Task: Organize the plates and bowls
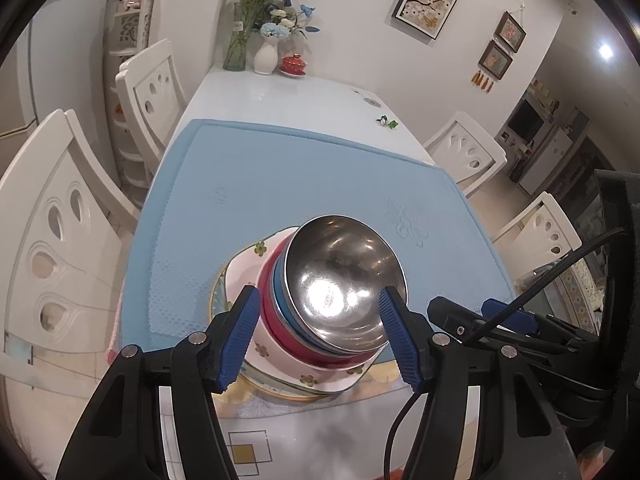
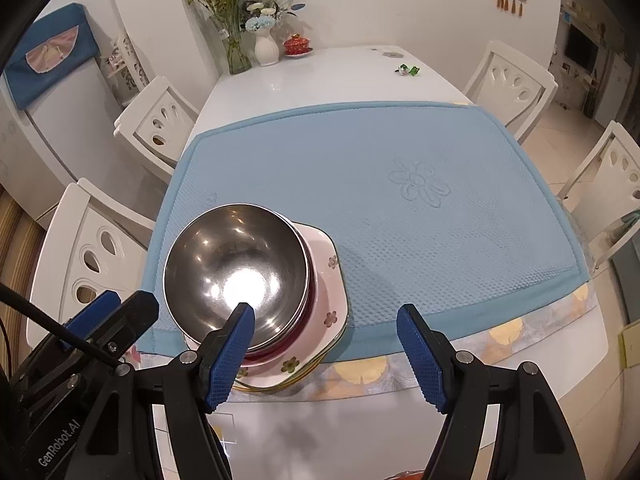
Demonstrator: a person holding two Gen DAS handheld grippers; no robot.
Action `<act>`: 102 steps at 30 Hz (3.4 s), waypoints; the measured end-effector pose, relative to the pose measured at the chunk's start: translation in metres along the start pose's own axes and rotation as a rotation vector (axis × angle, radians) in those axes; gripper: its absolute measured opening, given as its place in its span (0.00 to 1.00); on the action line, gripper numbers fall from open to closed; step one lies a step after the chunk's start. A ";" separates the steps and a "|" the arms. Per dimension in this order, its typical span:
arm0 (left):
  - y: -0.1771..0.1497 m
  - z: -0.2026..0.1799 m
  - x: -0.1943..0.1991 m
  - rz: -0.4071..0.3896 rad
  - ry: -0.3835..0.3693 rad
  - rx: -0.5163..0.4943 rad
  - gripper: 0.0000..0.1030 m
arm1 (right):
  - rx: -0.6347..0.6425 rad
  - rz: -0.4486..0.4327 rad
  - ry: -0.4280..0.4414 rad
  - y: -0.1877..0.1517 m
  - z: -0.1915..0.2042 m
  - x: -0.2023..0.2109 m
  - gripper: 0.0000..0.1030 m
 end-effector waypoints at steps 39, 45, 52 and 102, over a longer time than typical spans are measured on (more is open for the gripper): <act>-0.009 -0.004 0.001 0.036 -0.011 0.003 0.66 | -0.009 0.016 -0.017 -0.013 -0.003 0.002 0.69; -0.008 -0.003 0.002 0.035 -0.018 0.012 0.66 | -0.010 0.021 -0.013 -0.016 -0.001 0.001 0.69; -0.005 0.003 0.002 0.024 0.028 0.012 0.66 | -0.007 0.030 -0.006 -0.017 0.000 0.000 0.69; 0.024 0.036 0.017 -0.142 0.139 0.080 0.98 | -0.023 0.060 0.024 -0.016 0.007 -0.012 0.70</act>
Point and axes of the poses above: each gripper's, at about its wrist camera, not at the fingertips, and x roughly against the way its jaws point, z to its left, y to its top, the point moved 9 cm from there along -x, roughly the way its jaws point, and after that the axes turned 2 degrees about z, right-handed, at the moved point
